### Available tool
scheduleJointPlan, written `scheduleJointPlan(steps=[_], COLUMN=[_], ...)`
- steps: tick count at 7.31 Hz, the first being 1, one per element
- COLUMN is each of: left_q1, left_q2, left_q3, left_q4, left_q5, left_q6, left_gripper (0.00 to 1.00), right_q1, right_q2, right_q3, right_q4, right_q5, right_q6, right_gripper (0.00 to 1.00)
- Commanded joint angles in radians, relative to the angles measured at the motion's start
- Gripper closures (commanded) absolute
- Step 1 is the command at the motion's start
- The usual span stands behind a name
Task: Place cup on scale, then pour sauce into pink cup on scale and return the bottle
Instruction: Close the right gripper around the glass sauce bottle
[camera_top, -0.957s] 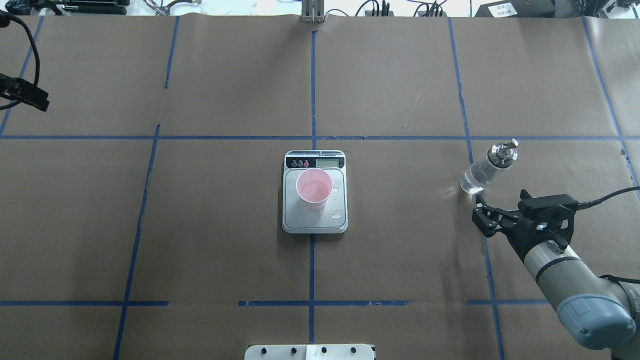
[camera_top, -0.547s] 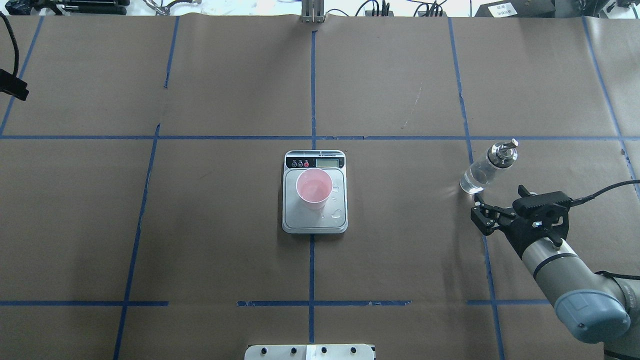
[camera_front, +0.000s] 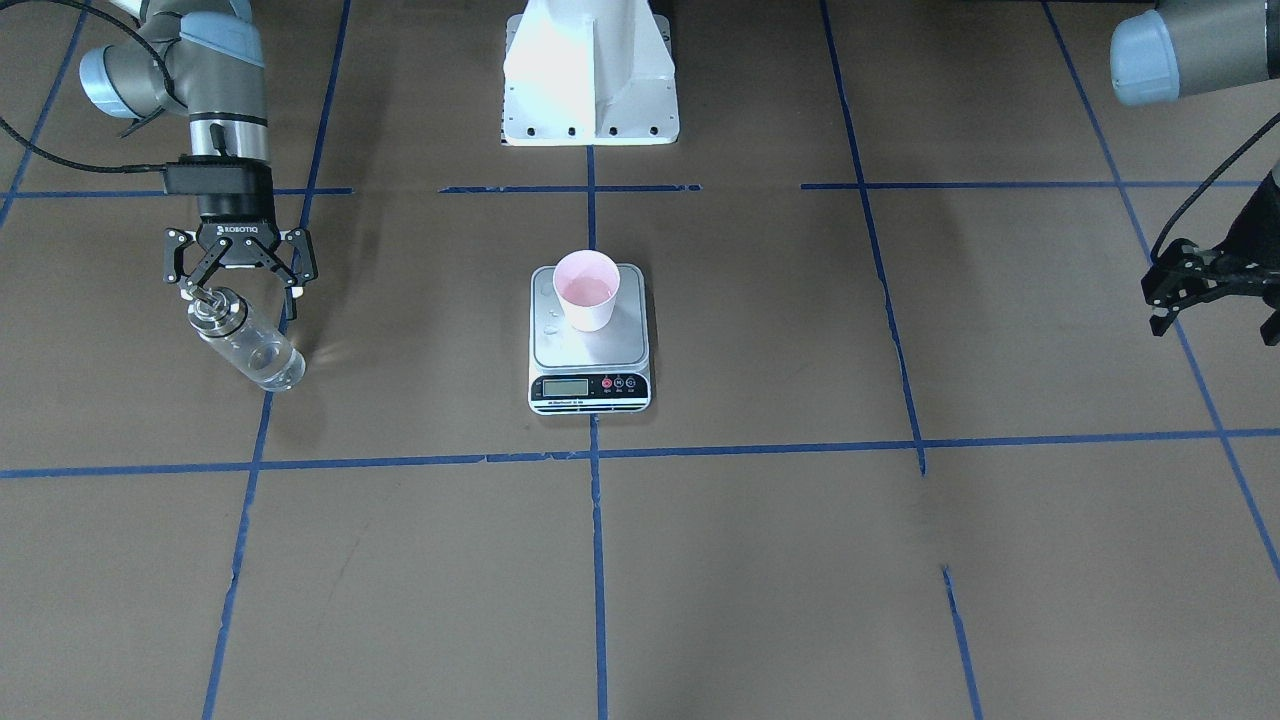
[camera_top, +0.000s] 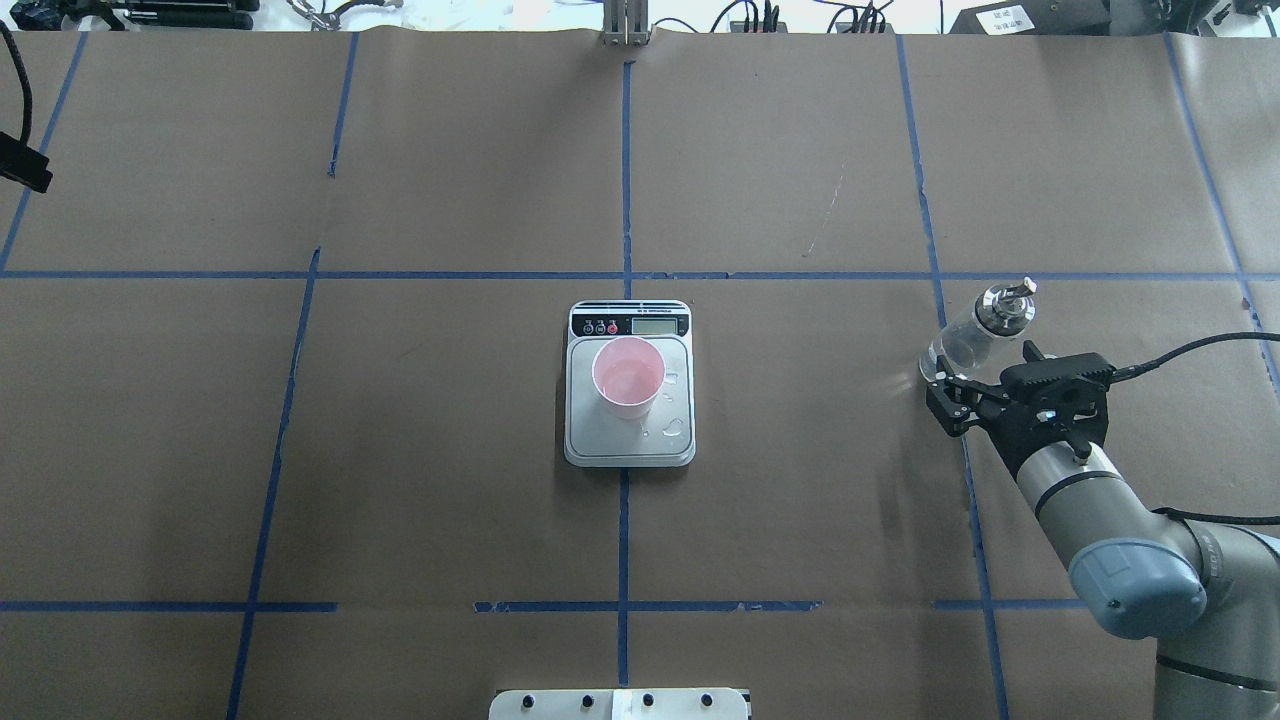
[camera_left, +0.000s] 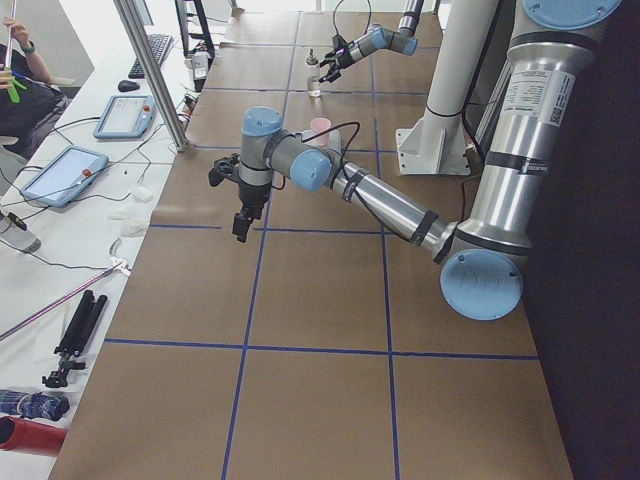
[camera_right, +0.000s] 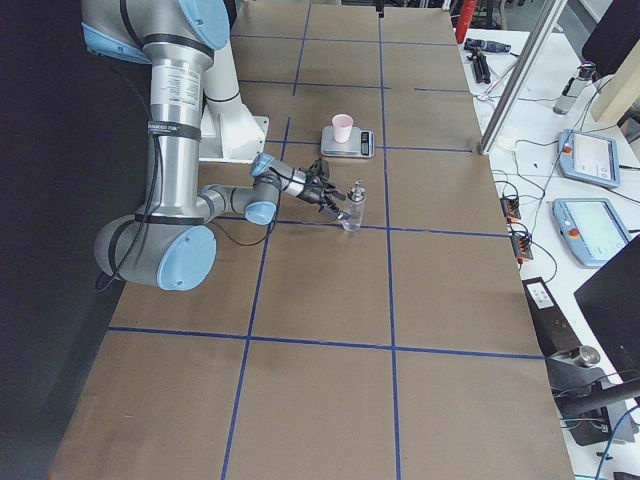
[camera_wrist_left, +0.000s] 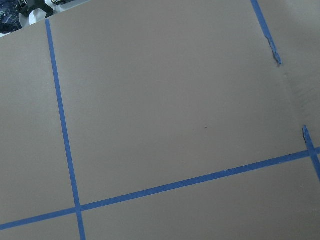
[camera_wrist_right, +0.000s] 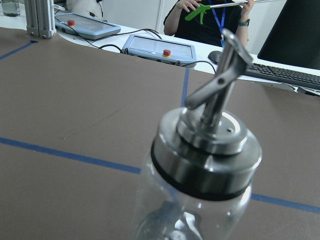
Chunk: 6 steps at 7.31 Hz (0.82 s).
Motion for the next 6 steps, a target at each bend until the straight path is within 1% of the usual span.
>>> scheduleJointPlan(steps=[1, 2, 4, 6], left_q1=[-0.006, -0.006, -0.007, -0.012], left_q2=[-0.002, -0.003, -0.003, -0.005], left_q3=[-0.001, -0.001, -0.001, -0.007], left_q4=[0.002, 0.002, 0.002, 0.003], left_q5=[0.001, 0.001, 0.001, 0.0], left_q6=[0.001, 0.001, 0.001, -0.001], left_gripper=[0.0, 0.0, 0.0, 0.0], right_q1=[0.021, 0.032, 0.052, 0.06], right_q2=[0.04, 0.06, 0.065, 0.066], right_q3=[-0.054, -0.077, -0.079, -0.077], right_q4=[0.0, 0.0, 0.0, 0.002], right_q5=[0.004, 0.007, 0.034, 0.034], right_q6=[-0.001, -0.001, -0.004, -0.019], right_gripper=[0.0, 0.0, 0.0, 0.01])
